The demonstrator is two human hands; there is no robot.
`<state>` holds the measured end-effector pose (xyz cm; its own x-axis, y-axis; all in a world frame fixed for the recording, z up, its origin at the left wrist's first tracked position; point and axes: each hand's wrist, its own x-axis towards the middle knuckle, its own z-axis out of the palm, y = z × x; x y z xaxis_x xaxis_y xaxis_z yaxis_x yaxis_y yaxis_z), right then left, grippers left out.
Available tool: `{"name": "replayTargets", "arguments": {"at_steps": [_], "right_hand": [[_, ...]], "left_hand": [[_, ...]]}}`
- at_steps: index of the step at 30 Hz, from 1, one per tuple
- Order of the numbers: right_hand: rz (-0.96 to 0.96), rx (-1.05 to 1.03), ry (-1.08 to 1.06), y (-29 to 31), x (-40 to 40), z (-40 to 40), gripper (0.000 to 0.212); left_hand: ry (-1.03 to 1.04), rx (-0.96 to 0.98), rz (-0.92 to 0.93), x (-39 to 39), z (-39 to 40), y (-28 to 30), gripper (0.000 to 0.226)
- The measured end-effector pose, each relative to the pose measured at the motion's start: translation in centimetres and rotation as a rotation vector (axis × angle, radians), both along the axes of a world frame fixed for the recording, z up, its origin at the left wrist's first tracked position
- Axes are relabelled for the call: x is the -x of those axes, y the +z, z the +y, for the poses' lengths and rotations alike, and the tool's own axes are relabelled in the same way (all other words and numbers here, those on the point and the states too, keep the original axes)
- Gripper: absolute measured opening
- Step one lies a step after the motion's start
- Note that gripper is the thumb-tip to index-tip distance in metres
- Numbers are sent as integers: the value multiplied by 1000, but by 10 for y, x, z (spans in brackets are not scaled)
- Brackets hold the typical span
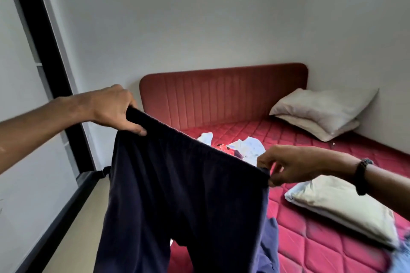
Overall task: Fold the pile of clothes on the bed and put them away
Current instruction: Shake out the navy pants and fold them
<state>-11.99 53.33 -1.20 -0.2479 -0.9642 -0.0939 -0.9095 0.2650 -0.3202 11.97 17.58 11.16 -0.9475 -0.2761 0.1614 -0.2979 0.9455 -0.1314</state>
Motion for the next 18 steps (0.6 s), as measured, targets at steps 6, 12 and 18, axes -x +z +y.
{"name": "replayTargets", "arguments": {"at_steps": [6,12,18], "right_hand": [[-645,206,-113,-42,5,-3,31],[-588,528,-65,-52,-2,-2,19],[-190,416,-117,-54,4,-1,25]], "left_hand": [[-69,-16,27,14,17,-21,25],[-47,-17,55,7,14,-21,25],[24,-125,9,-4,13,-22,43]]}}
